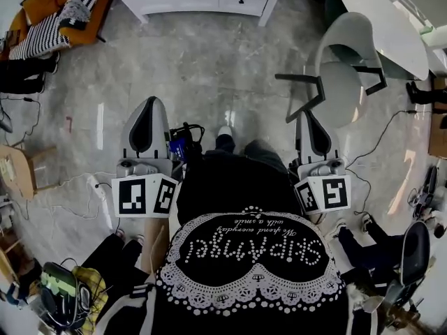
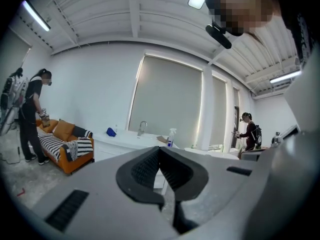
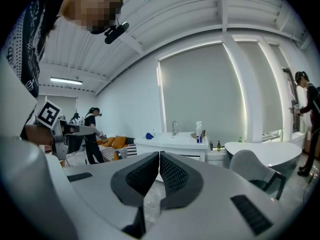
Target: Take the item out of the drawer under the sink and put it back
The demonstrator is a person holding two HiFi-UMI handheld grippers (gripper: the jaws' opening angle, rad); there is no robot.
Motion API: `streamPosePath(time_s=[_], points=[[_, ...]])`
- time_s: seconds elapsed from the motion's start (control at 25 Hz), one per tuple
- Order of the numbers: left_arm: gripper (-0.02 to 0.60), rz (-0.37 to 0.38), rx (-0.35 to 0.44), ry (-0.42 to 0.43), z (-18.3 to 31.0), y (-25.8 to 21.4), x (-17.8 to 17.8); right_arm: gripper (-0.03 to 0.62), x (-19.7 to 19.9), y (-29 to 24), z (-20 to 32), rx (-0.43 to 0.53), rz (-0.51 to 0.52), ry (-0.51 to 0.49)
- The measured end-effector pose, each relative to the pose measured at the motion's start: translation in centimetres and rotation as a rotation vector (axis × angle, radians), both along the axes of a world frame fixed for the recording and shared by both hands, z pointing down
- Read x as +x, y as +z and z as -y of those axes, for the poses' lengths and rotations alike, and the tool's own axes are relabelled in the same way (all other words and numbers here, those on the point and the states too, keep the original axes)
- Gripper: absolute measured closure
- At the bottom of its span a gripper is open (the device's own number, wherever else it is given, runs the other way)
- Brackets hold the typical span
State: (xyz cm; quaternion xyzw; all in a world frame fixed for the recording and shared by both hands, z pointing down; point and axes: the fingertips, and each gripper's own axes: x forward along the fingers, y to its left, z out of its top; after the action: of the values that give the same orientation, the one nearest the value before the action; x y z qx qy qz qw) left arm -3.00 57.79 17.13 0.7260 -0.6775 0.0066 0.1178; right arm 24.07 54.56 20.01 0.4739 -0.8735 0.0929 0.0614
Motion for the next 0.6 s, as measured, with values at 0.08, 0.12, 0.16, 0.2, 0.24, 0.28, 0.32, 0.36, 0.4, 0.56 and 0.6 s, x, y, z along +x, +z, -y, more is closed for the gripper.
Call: streamPosePath(time_s=[0.08, 0.12, 0.16, 0.2, 0.24, 0.28, 0.32, 0.36, 0.4, 0.56, 0.6], points=[[0.578, 0.006, 0.002, -0.020, 0.0, -0.1, -1.7, 0.576, -1.2, -0.1, 0.4, 0.002, 0.001, -0.006], [0.577, 0.010, 0.002, -0.030, -0.1, -0.1, -2.5, 0.576, -1.7, -0.2, 0.6, 0.004, 0.001, -0.010], [0.577, 0.013, 0.001, -0.041, -0.2, -0.2, -3.3, 0.576, -2.2, -0.3, 0.7, 0.004, -0.001, -0.015], [0.577, 0.016, -0.001, -0.051, -0.3, -0.3, -4.0, 0.576, -2.7, -0.3, 0.8, 0.003, -0.002, -0.020], [0.577, 0.016, -0.002, -0.058, -0.4, -0.4, -4.6, 0.576, -3.2, -0.3, 0.9, 0.000, -0.003, -0.025], [0.578, 0.014, -0.003, -0.061, -0.3, -0.4, -5.0, 0.576, -3.6, -0.2, 1.0, -0.004, -0.003, -0.029], [0.577, 0.010, -0.002, -0.058, -0.1, -0.5, -5.2, 0.576, -3.9, -0.2, 1.2, -0.008, -0.003, -0.032], [0.578, 0.007, -0.001, -0.050, 0.2, -0.5, -5.3, 0.576, -4.3, -0.1, 1.5, -0.010, -0.003, -0.034], [0.577, 0.008, -0.003, -0.041, 0.5, -0.5, -5.4, 0.576, -4.6, -0.1, 1.9, -0.011, -0.002, -0.036], [0.577, 0.008, -0.022, -0.032, 2.0, 0.0, -5.6, 0.576, -4.8, 0.5, 3.4, -0.028, -0.001, -0.036], [0.577, -0.003, -0.023, -0.038, 2.3, 0.1, -5.5, 0.576, -4.4, 0.7, 3.6, -0.031, -0.003, -0.035]])
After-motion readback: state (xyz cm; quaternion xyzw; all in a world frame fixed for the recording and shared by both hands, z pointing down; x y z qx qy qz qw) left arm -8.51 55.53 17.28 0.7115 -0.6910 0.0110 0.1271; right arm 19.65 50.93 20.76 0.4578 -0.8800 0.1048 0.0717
